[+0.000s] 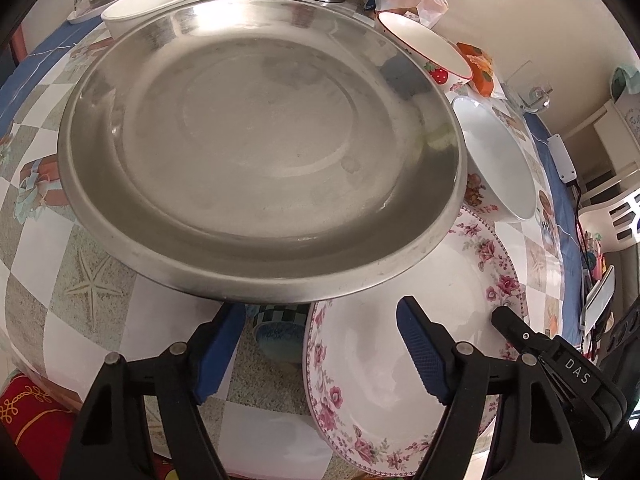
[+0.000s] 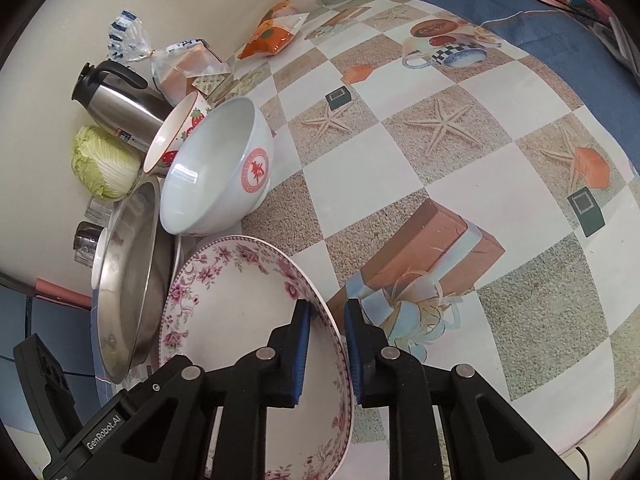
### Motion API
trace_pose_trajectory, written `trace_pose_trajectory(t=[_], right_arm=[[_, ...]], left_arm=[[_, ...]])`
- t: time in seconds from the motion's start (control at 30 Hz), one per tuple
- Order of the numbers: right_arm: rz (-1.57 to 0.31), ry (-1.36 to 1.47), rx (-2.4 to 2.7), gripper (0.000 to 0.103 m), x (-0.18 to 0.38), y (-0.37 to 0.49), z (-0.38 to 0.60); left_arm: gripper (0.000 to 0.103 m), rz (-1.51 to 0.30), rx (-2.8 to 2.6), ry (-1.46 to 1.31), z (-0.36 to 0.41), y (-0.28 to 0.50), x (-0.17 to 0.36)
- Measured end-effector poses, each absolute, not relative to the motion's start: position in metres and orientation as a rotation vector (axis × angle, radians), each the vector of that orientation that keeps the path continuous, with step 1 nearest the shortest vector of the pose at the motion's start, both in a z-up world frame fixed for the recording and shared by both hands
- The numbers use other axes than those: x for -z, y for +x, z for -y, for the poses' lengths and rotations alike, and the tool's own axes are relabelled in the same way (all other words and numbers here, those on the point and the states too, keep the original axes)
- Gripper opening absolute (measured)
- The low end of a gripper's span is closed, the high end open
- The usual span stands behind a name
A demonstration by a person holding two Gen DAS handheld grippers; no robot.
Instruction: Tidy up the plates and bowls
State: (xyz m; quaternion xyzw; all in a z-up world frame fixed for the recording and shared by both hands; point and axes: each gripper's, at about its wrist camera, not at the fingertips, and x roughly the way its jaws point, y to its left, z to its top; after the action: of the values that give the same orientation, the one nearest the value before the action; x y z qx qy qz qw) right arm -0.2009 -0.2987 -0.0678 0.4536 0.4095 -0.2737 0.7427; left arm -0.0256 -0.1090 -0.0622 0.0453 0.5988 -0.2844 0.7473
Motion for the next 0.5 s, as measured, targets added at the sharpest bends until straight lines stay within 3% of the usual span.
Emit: trace_pose_trajectory(t=[0.03,0.2,0.3,0.5], right_arm=[[-0.897,0.995,0.6,0.019,0.068,-0.202,0.299],[-0.917,0.981,0.601,0.019,0.067,-0.202,0.299],[-0.938,0.951,0.604,0.019,0.065,-0.197,0.297],[-0.936,0.964,0.625,0.019,0.065,-0.203,0.3]], left_arm=[[0.078,-1.309,0.623,0.101,0.109,-0.026,0.062],[0.039,-1.295,0.638,0.132,0.11,-0.029,0.061],[0.025,-1.304,0.657,0.133,0.111,-0.03,0.062],[0.022,-1.31,0.691,0.141,0.116,-0.036,0.063]])
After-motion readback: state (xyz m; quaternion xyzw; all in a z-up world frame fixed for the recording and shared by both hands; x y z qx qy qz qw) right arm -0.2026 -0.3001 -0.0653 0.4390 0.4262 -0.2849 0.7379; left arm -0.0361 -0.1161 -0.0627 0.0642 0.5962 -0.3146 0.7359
